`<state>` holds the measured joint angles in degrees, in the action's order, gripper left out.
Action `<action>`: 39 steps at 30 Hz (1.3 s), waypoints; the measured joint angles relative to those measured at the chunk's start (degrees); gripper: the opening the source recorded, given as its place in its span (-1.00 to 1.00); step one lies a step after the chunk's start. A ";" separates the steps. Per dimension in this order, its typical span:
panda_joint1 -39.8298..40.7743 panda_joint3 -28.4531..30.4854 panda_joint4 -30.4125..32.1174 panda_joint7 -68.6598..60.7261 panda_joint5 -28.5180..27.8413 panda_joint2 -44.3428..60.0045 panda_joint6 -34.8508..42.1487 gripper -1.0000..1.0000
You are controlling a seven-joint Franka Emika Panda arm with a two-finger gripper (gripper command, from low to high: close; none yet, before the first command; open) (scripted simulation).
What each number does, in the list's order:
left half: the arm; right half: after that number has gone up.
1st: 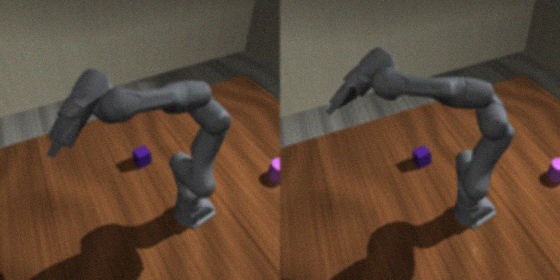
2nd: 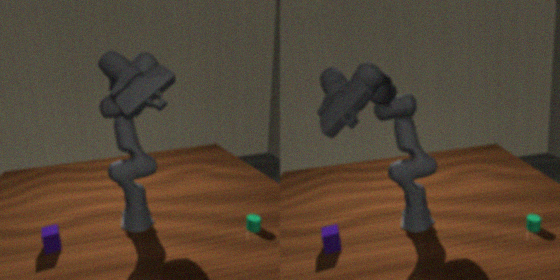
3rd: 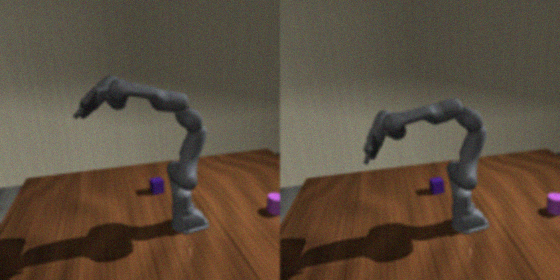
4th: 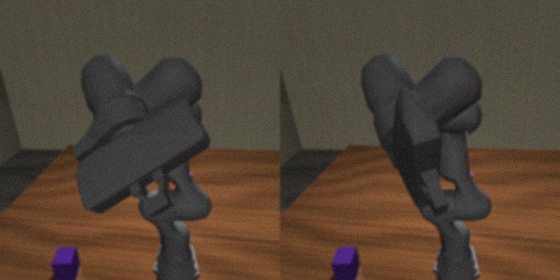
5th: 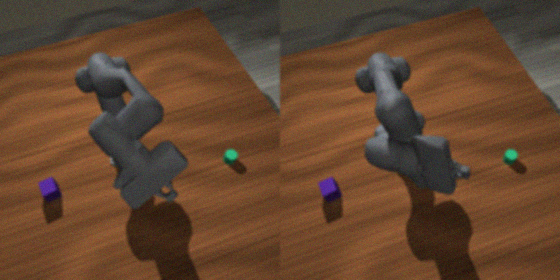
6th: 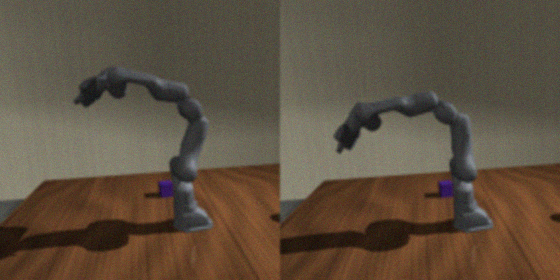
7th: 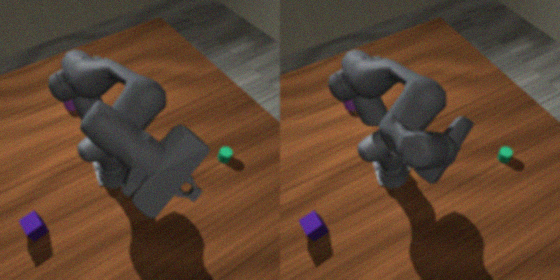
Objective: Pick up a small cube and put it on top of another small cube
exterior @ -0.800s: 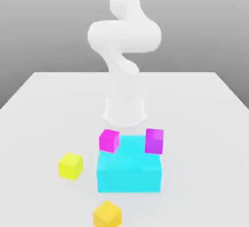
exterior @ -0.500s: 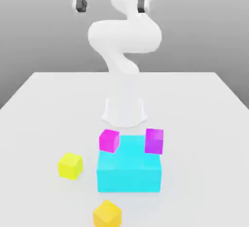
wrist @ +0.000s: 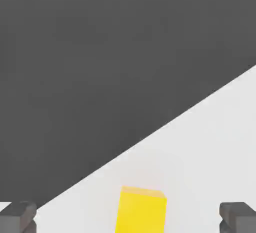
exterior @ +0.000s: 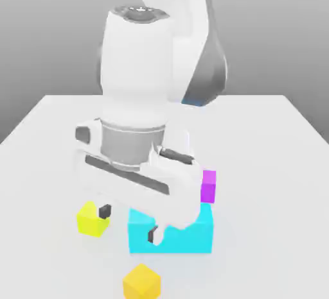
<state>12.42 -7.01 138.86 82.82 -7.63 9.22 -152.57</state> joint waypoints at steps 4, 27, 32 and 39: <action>0.06 0.08 0.47 2.22 1.99 7.90 -4.18 0.00; 6.61 5.70 13.17 -4.31 0.59 -6.47 -1.65 -1.00; 10.43 8.97 22.39 -12.32 3.51 -16.81 -0.96 -1.00; 10.26 11.59 26.02 -17.53 7.24 -11.37 -10.20 -1.00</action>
<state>22.68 4.57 164.87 65.29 -0.39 -2.15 -162.77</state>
